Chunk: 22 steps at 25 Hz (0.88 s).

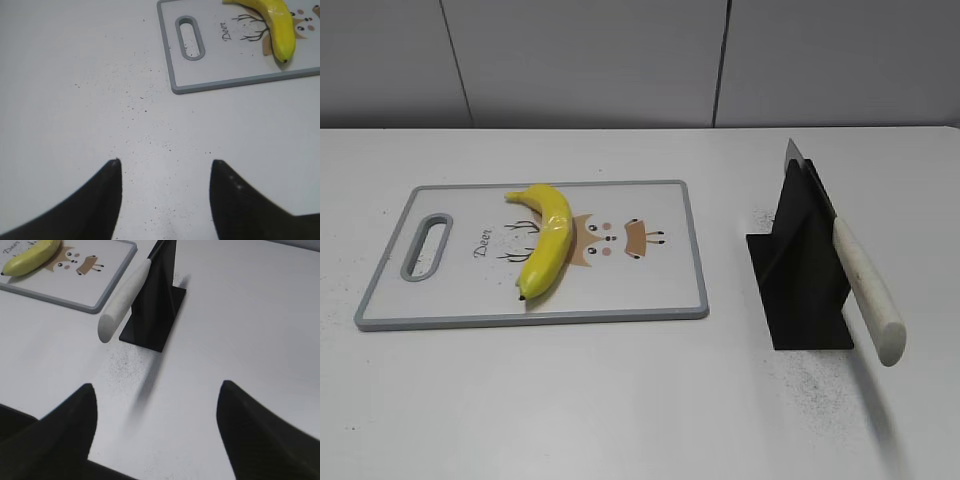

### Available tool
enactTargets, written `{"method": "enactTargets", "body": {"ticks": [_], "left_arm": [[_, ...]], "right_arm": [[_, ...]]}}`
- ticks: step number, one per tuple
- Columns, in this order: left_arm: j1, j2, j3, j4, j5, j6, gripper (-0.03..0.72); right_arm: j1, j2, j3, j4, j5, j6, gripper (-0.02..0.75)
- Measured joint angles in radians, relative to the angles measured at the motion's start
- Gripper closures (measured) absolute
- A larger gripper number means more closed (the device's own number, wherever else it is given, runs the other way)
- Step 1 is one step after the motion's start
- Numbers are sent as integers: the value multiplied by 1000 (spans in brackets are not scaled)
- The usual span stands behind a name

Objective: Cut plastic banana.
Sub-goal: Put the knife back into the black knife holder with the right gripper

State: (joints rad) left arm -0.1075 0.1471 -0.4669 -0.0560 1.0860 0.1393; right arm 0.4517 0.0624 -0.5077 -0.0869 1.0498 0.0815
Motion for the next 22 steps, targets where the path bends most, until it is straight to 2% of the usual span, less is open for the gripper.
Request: {"method": "enactTargets", "body": {"ticks": [8,22], "left_arm": [[0,0,1,1,1,0,164],[0,0,1,1,1,0,166]], "right_arm": [[-31,-69,3,2,-1,0,176],[-324,-69,3,4,-1,0,176]]}}
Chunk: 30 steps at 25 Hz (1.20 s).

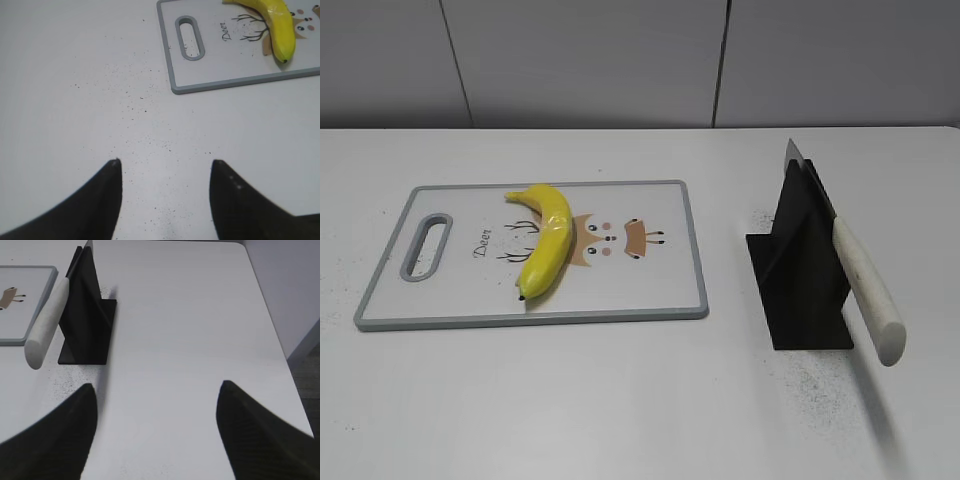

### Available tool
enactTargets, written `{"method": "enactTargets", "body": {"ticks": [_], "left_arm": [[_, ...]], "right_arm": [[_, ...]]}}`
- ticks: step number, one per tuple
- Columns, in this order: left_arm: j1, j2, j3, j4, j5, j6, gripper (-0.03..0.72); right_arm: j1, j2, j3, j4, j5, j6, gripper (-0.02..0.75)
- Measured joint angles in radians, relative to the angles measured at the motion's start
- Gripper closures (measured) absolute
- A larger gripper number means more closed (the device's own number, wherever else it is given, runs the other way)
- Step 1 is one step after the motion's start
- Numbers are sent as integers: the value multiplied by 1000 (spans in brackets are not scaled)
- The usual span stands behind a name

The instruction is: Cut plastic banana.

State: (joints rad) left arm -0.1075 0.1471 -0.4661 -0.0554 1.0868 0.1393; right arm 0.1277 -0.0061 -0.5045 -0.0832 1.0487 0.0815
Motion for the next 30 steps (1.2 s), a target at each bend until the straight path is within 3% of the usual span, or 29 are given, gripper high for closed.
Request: {"method": "enactTargets", "body": {"ticks": [8,21,30], "left_arm": [[0,0,0,0,0,0,166],[0,-1,0,0,0,0,168],[0,-151,0,1,3,-4,168]], "right_arm": [[-54,0,0,0,0,0,176],[-56,0,0,1,0,0,176],[-56,0,0,1,-1,0,176]]}}
